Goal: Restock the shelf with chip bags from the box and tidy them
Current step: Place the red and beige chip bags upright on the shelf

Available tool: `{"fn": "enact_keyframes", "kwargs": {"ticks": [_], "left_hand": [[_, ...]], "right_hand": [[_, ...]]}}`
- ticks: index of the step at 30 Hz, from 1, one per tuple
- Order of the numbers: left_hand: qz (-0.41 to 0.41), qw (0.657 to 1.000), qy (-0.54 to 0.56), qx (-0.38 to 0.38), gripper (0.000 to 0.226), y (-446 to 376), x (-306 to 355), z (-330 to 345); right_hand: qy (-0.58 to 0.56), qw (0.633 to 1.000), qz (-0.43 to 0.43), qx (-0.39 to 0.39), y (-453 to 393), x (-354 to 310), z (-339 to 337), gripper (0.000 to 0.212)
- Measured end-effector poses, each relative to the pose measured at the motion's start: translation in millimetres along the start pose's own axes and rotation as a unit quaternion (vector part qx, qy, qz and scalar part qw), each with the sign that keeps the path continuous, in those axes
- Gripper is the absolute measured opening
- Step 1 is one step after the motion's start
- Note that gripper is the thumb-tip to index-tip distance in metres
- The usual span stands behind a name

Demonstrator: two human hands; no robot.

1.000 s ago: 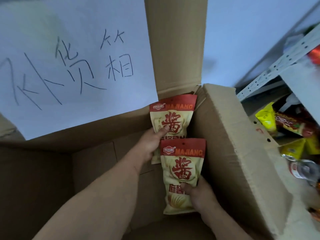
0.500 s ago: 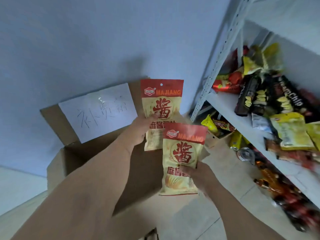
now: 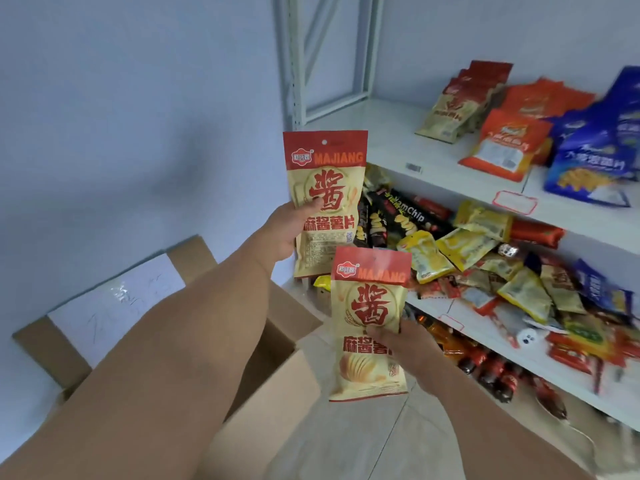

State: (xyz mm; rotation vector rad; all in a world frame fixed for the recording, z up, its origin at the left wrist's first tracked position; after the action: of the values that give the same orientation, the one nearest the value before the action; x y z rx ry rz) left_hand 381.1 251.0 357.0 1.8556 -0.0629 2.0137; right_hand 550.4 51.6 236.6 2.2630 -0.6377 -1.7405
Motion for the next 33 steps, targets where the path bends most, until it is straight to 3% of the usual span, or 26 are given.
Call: {"fn": "enact_keyframes", "kwargs": {"ticks": [10,13,17,33], "left_hand": [[0.015,0.993,-0.021,-0.113,0.022,-75,62,125],[0.019,0.992,-0.021,-0.121,0.028,-112,74,145],[0.020,0.990,-0.025,-0.139,0.035,-162,83,174],[0.062,0.988,-0.041,-0.138,0.033,-387,163,270]], "right_hand": [[-0.040,0.994,-0.014,0.098,-22,-39,-96,0.022],[-0.050,0.991,-0.030,0.122,-40,-59,-118,0.014],[-0.066,0.989,-0.023,0.130,-75,-75,-146,0.021],[-0.045,0.987,-0.051,0.145,-260,-166,-289,0.021]]}}
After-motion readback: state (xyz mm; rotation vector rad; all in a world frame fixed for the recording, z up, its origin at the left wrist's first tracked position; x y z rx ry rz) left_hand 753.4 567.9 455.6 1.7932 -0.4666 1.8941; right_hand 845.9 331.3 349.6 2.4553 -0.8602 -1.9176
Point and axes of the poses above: each hand's wrist, its own y-axis away from the middle knuckle, its own z-axis out of the palm, x = y × z, the point moved 10 cm from there along -y, towards the middle knuckle, and after that the axes turned 7 degrees about y, right-handed, at the moved point
